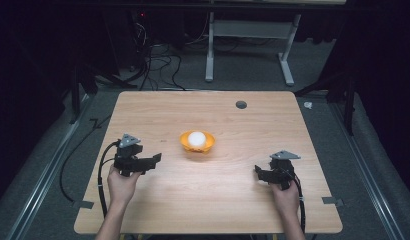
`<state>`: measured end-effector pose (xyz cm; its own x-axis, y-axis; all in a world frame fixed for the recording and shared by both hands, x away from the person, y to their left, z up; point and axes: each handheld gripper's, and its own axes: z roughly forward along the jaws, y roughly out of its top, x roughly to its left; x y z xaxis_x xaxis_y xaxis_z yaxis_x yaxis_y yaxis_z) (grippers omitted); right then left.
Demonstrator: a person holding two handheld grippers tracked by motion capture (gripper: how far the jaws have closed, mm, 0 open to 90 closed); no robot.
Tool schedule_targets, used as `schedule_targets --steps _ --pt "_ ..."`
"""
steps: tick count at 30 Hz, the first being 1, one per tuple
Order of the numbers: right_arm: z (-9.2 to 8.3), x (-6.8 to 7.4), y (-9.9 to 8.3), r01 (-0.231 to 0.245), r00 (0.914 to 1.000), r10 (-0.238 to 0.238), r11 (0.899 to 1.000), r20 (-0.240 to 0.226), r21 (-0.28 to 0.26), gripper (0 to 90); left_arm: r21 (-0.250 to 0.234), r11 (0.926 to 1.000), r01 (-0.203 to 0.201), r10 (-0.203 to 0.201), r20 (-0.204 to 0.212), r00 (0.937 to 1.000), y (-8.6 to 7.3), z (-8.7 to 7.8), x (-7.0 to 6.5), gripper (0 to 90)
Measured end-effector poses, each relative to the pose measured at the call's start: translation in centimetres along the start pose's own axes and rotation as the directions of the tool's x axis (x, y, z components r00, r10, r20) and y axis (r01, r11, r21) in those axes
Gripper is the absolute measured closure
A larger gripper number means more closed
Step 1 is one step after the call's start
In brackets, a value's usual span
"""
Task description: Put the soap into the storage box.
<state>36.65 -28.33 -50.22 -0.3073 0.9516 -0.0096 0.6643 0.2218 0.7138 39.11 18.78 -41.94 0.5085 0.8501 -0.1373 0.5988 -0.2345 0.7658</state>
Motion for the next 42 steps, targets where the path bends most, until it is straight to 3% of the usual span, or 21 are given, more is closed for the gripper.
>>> schedule_targets --steps 20,42 --pt "0.0 0.0 0.0 0.001 1.0000 -0.001 1.000 0.000 0.000 23.3 0.010 0.9996 0.025 -0.025 -0.016 0.9996 -1.9 -0.2 0.6 20.5" --pt "0.0 0.0 0.0 0.000 1.0000 0.000 1.000 0.000 0.001 23.3 0.047 0.9980 0.041 -0.039 -0.041 0.9984 -4.2 1.1 0.5 20.3"
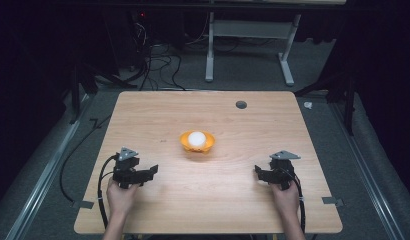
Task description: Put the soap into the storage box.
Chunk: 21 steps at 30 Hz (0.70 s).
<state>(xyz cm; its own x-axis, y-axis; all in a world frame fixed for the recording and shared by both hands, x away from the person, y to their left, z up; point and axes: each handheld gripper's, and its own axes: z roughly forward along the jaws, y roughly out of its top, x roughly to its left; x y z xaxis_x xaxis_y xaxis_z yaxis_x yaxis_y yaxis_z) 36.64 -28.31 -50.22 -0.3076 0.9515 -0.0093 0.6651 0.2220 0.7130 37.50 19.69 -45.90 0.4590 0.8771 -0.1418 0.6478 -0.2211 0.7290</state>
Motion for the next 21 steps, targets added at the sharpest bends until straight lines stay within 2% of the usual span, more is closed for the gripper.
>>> schedule_targets --steps 16,21 --pt "0.0 0.0 0.0 0.001 1.0000 -0.001 1.000 0.000 -0.001 23.3 0.028 0.9996 0.002 -0.001 -0.025 0.9997 -1.6 1.0 -0.2 20.3" --pt "0.0 0.0 0.0 0.001 1.0000 -0.001 1.000 0.000 -0.001 23.3 0.033 0.9994 0.015 -0.014 -0.022 0.9997 -2.0 1.3 -0.2 20.3"
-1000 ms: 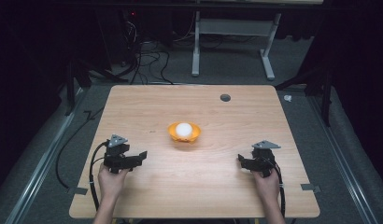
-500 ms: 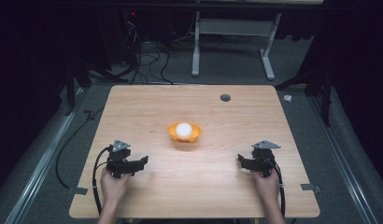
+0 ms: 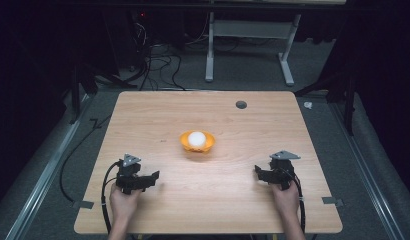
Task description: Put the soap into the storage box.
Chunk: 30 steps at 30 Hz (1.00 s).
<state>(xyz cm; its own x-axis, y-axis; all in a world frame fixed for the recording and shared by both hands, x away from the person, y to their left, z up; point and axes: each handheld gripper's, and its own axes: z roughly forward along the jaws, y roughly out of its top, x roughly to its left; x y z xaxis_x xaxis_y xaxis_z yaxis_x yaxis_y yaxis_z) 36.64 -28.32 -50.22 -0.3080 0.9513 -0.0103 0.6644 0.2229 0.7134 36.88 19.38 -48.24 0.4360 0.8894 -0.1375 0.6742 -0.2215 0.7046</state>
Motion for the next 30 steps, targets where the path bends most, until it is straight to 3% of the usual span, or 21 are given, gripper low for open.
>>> schedule_targets --steps 6,11,17,30 --pt "0.0 0.0 0.0 0.000 1.0000 0.000 1.000 0.000 0.000 23.3 0.012 0.9996 -0.025 0.025 -0.020 0.9995 -0.1 0.3 -0.4 20.0" --pt "0.0 0.0 0.0 0.000 1.0000 0.000 1.000 0.000 0.000 23.3 0.018 0.9996 -0.022 0.022 -0.031 0.9993 -0.6 0.9 -0.4 20.2" --pt "0.0 0.0 0.0 0.000 1.0000 0.000 1.000 0.000 0.000 23.3 0.031 0.9987 -0.041 0.044 -0.077 0.9961 -1.3 1.4 -0.4 20.1" --pt "0.0 0.0 0.0 0.000 1.0000 0.000 1.000 0.000 0.001 23.3 -0.028 0.9975 -0.066 0.062 -0.109 0.9921 -2.1 1.6 -0.7 18.6"
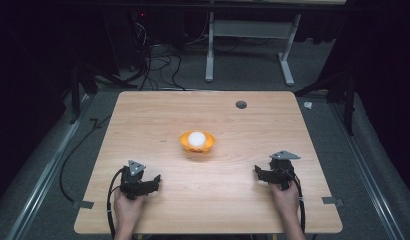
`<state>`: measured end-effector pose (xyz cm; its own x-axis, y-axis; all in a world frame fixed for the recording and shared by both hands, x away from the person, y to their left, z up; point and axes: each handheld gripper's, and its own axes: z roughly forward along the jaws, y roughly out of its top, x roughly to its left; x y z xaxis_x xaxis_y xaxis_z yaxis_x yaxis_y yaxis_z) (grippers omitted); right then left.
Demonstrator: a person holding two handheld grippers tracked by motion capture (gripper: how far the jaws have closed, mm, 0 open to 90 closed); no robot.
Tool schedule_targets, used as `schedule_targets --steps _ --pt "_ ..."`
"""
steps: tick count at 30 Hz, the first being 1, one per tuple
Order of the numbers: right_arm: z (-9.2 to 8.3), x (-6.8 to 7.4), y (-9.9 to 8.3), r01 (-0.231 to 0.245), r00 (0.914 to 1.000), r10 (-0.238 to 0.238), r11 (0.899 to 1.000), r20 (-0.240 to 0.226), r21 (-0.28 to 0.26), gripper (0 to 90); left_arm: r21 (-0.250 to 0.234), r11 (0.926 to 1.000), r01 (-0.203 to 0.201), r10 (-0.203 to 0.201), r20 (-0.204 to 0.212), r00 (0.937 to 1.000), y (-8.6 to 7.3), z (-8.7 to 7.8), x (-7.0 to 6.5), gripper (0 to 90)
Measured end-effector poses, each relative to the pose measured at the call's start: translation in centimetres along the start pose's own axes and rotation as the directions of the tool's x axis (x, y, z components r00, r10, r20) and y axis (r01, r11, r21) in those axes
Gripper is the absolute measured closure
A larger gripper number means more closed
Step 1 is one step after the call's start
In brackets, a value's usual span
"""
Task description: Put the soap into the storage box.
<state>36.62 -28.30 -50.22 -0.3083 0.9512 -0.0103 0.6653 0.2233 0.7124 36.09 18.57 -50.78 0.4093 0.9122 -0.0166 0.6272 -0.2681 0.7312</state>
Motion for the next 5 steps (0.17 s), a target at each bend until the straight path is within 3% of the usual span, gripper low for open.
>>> schedule_targets --steps 5 --pt "0.00 0.00 0.00 0.000 1.0000 0.000 1.000 0.000 0.000 23.3 0.000 1.0000 0.001 -0.001 0.001 1.0000 -0.04 -0.02 -0.02 17.8"
